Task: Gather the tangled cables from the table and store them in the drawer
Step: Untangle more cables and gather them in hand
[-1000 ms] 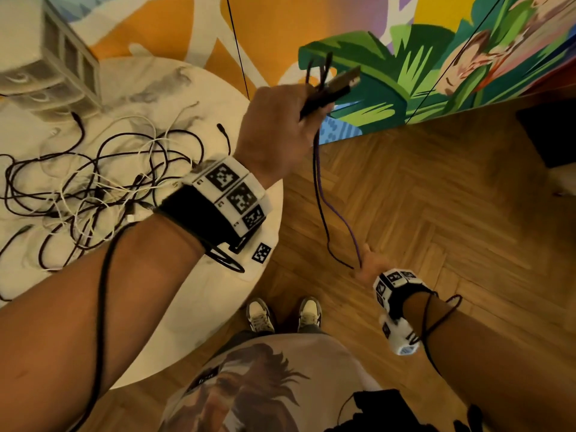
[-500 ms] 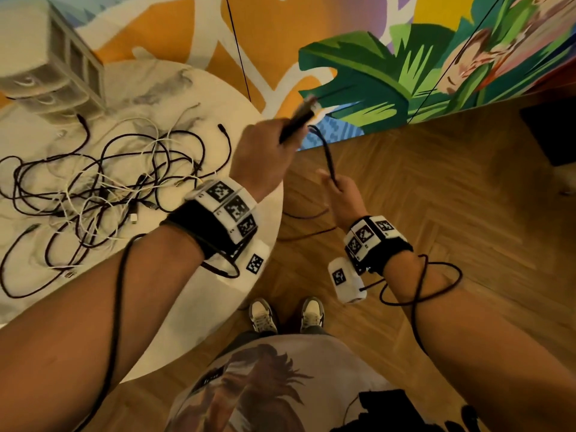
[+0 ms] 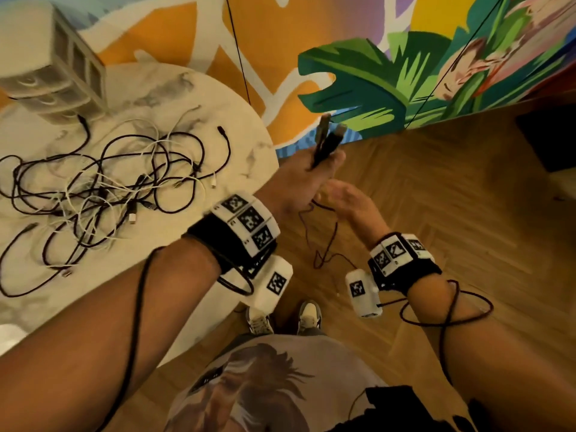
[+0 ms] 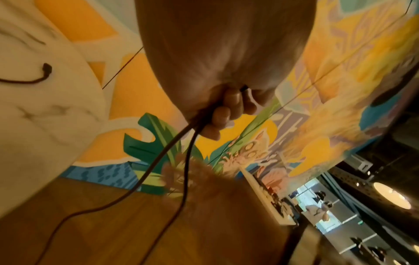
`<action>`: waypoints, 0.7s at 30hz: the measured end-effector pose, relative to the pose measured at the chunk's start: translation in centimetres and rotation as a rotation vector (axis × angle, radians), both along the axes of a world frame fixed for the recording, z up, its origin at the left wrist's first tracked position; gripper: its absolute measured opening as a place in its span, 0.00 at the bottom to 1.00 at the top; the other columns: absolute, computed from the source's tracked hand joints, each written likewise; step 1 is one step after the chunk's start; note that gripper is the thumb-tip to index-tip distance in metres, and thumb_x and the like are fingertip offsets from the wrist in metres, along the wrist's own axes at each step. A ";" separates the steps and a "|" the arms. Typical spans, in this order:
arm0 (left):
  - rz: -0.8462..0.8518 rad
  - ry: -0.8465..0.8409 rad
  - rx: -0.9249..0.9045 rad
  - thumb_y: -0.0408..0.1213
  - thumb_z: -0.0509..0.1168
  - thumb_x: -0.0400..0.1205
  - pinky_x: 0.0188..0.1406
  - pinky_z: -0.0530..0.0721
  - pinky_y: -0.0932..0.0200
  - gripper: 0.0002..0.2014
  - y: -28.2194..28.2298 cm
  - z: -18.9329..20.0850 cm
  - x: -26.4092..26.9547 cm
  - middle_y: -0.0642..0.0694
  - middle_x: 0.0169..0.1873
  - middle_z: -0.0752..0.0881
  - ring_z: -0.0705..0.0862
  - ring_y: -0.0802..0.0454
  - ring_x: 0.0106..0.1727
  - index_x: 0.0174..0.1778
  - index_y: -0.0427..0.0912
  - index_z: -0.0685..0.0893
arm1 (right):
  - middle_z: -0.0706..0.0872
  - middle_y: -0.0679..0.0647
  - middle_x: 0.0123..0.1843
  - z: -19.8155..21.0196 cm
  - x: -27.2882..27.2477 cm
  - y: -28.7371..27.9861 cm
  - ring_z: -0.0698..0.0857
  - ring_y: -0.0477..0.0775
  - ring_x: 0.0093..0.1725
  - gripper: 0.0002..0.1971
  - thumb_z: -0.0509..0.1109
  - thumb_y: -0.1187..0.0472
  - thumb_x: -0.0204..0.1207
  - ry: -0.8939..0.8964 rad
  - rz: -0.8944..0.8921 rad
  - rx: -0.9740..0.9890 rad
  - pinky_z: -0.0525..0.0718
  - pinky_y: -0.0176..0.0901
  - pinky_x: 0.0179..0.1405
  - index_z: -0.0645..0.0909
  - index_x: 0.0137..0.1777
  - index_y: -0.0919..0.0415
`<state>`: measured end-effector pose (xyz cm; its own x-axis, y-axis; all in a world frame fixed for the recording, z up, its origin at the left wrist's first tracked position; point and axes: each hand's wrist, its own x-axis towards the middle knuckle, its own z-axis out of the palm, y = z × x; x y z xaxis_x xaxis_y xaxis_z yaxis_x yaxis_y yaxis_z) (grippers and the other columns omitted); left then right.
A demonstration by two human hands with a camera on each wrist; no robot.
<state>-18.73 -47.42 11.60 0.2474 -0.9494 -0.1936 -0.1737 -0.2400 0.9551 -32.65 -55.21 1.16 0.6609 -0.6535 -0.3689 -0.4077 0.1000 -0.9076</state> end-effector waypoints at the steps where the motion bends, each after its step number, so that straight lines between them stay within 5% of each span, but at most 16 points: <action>1: -0.017 0.032 0.025 0.43 0.56 0.87 0.32 0.77 0.57 0.12 0.0 -0.5 -0.5 0.59 0.18 0.77 0.75 0.64 0.21 0.39 0.47 0.77 | 0.83 0.57 0.62 2.4 0.6 0.1 0.84 0.44 0.58 0.25 0.60 0.78 0.73 -0.170 0.029 0.106 0.84 0.42 0.56 0.72 0.72 0.67; 3: -0.022 0.033 0.074 0.43 0.56 0.87 0.40 0.81 0.57 0.11 0.1 -1.1 -1.2 0.56 0.32 0.83 0.84 0.59 0.35 0.49 0.42 0.81 | 0.81 0.64 0.59 5.1 1.3 0.3 0.86 0.53 0.57 0.29 0.57 0.80 0.67 -0.371 0.139 0.315 0.84 0.49 0.57 0.70 0.70 0.68; 5: -0.012 -0.060 0.130 0.45 0.55 0.87 0.55 0.80 0.54 0.16 0.2 -1.5 -1.6 0.44 0.48 0.85 0.84 0.48 0.54 0.60 0.40 0.81 | 0.76 0.74 0.66 6.2 1.7 0.4 0.80 0.69 0.66 0.34 0.60 0.76 0.64 -0.364 0.197 0.297 0.79 0.64 0.66 0.67 0.73 0.62; 6: -0.012 -0.119 0.123 0.46 0.55 0.87 0.59 0.79 0.51 0.17 0.4 -1.8 -1.6 0.41 0.52 0.84 0.82 0.45 0.58 0.62 0.40 0.80 | 0.75 0.72 0.70 6.1 1.9 0.4 0.78 0.69 0.69 0.36 0.63 0.75 0.64 -0.326 0.206 0.236 0.78 0.65 0.68 0.65 0.75 0.59; 9: -0.063 -0.491 0.061 0.47 0.55 0.86 0.62 0.72 0.45 0.10 1.1 -1.9 -1.5 0.43 0.55 0.79 0.75 0.44 0.60 0.49 0.48 0.79 | 0.80 0.65 0.64 5.7 2.4 1.0 0.83 0.51 0.61 0.31 0.67 0.76 0.68 -0.279 0.214 0.064 0.83 0.44 0.57 0.68 0.73 0.66; 12: -0.051 -0.762 0.067 0.51 0.57 0.84 0.60 0.66 0.53 0.14 1.3 -1.9 -1.0 0.46 0.54 0.76 0.71 0.47 0.59 0.48 0.45 0.81 | 0.83 0.48 0.42 6.0 3.3 1.9 0.82 0.32 0.39 0.08 0.62 0.76 0.79 -0.211 0.217 -0.125 0.78 0.28 0.40 0.79 0.50 0.66; 14: 0.060 -0.724 -0.030 0.52 0.61 0.81 0.58 0.71 0.52 0.14 1.2 -1.5 -0.6 0.46 0.50 0.78 0.74 0.48 0.54 0.47 0.44 0.82 | 0.81 0.43 0.31 6.8 3.8 2.5 0.81 0.31 0.30 0.18 0.57 0.79 0.80 -0.206 0.198 -0.126 0.77 0.25 0.32 0.77 0.37 0.57; 16: 0.162 -0.591 -0.092 0.53 0.66 0.78 0.51 0.74 0.53 0.14 1.2 -1.0 -0.3 0.49 0.44 0.78 0.75 0.51 0.48 0.46 0.44 0.80 | 0.78 0.49 0.31 7.2 4.0 2.9 0.80 0.35 0.27 0.18 0.56 0.78 0.81 -0.252 0.168 -0.056 0.75 0.26 0.28 0.75 0.38 0.55; 18: 0.217 -0.502 -0.120 0.53 0.68 0.76 0.47 0.75 0.57 0.16 1.0 -0.4 0.0 0.52 0.43 0.79 0.77 0.52 0.47 0.49 0.45 0.78 | 0.78 0.57 0.34 7.1 4.4 3.2 0.80 0.51 0.33 0.10 0.59 0.65 0.81 -0.297 0.147 -0.025 0.77 0.38 0.33 0.77 0.42 0.52; 21: 0.155 -0.523 -0.148 0.48 0.64 0.81 0.44 0.77 0.56 0.12 0.8 0.3 -0.1 0.50 0.41 0.81 0.79 0.52 0.45 0.50 0.43 0.76 | 0.78 0.50 0.32 5.8 4.4 3.6 0.76 0.53 0.32 0.10 0.59 0.54 0.78 -0.207 0.140 -0.077 0.75 0.51 0.34 0.77 0.37 0.47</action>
<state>-18.86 -46.57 11.86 0.4133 -0.9021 0.1243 -0.6063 -0.1708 0.7767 -28.22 -51.63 6.97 0.8031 -0.5714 -0.1690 -0.2173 -0.0167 -0.9760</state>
